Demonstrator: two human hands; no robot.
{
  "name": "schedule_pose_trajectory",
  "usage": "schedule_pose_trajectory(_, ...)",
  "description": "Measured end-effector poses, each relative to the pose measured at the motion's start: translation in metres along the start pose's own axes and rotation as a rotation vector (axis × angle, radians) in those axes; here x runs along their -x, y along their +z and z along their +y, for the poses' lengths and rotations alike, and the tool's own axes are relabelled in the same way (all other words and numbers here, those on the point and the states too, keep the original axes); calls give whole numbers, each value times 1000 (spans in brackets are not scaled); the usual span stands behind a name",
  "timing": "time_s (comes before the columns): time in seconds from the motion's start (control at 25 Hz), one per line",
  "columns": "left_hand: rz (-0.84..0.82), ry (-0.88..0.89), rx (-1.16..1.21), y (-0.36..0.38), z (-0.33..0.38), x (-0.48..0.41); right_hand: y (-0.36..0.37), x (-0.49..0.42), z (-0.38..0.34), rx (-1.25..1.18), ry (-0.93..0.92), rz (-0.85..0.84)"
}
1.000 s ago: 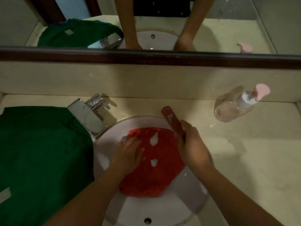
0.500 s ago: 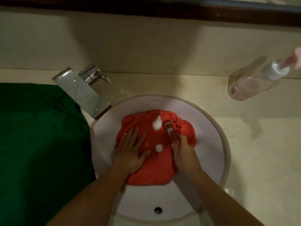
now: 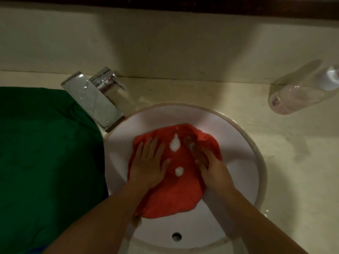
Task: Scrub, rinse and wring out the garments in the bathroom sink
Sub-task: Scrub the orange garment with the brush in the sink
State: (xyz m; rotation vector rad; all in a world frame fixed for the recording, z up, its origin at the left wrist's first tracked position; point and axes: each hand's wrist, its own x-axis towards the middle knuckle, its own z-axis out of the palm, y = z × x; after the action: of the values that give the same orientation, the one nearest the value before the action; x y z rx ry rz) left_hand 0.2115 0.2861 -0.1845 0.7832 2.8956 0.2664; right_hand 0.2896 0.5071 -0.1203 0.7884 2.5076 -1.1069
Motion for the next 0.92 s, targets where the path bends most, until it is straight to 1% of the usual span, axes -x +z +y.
schedule_pose_trajectory(0.16,-67,37,-47,10,-27,-11,-5,-11,13,84,112,-55)
schedule_pose_trajectory(0.24,-92,35,-68,11,-36,-4,2,-9,3,35,67,-31)
schedule_pose_trajectory(0.4,-97,56,-109,4,-46,2,23,-4,-26,-93,-13,88)
schedule_pose_trajectory(0.48,-54,5,-98,5,-43,-1,38,-8,-39,-129,-94,47)
schedule_pose_trajectory(0.56,-9,-20,-99,8,-38,-5,55,-11,-42,-59,-202,-43)
schedule_pose_trajectory(0.6,-4,-18,-107,9,-37,-4,57,-13,-38,5,-219,-68)
schedule_pose_trajectory(0.64,-5,-18,-111,11,-37,-2,52,-16,-30,66,-195,-72)
schedule_pose_trajectory(0.68,-13,-19,-111,11,-37,-1,42,-21,-19,108,-133,-62)
schedule_pose_trajectory(0.76,-35,-31,-113,11,-38,0,21,-24,-2,150,-6,-28)
schedule_pose_trajectory(0.8,-40,-37,-115,11,-38,0,18,-24,-2,156,7,-11)
schedule_pose_trajectory(0.84,-40,-40,-118,11,-38,1,23,-24,-10,145,-30,-4)
schedule_pose_trajectory(0.88,-33,-38,-123,12,-38,1,33,-25,-22,127,-105,-17)
schedule_pose_trajectory(0.92,-18,-32,-125,12,-38,0,45,-25,-32,131,-182,-57)
